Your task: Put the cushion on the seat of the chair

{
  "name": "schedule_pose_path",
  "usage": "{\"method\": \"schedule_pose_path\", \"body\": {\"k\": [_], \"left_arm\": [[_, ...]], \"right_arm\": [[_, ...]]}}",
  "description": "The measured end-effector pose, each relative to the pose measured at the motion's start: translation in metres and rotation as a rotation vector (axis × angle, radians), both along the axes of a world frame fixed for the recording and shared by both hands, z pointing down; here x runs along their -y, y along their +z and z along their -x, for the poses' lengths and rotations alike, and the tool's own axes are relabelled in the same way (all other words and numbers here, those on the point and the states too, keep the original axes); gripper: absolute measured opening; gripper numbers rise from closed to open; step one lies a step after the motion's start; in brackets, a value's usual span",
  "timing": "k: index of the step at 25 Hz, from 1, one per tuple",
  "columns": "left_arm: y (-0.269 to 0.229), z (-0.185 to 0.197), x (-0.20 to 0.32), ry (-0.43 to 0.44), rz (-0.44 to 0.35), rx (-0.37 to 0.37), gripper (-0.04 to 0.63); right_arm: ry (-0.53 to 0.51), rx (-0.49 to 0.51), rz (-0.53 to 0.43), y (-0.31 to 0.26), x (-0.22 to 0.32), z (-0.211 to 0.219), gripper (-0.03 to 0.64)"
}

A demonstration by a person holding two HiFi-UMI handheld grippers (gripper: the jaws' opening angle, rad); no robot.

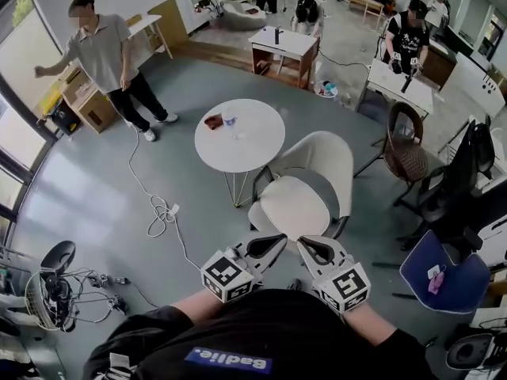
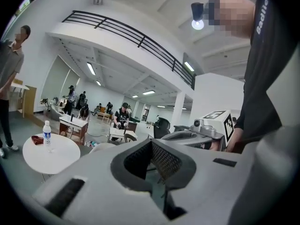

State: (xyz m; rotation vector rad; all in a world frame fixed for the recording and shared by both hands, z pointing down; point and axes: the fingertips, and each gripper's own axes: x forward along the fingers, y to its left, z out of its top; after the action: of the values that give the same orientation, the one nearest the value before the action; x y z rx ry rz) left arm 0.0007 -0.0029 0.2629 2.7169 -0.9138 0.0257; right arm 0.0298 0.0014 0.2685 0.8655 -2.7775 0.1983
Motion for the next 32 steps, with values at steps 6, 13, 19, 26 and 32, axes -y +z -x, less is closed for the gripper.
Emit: {"method": "schedule_pose_path", "body": {"k": [6, 13, 19, 26, 32], "left_arm": [[0.012, 0.001, -0.006, 0.009, 0.001, 0.01, 0.015], [0.012, 0.005, -0.013, 0.008, -0.012, 0.024, 0.015], [0.009, 0.008, -0.015, 0.011, -0.031, 0.036, 0.015], [0.01, 0.007, -0.013, 0.018, -0.04, 0.046, 0.015], [0.01, 0.008, -0.014, 0.018, -0.045, 0.051, 0.015]], "right_arm": [[0.045, 0.093, 0.022, 0.008, -0.014, -0.002, 0.034], [0.038, 0.117, 0.014, 0.003, -0.018, 0.002, 0.031], [0.023, 0.122, 0.013, 0.004, -0.019, 0.009, 0.028], [0.015, 0.121, 0.021, 0.006, -0.017, 0.011, 0.028], [0.009, 0.12, 0.021, 0.008, -0.017, 0.014, 0.028]]}}
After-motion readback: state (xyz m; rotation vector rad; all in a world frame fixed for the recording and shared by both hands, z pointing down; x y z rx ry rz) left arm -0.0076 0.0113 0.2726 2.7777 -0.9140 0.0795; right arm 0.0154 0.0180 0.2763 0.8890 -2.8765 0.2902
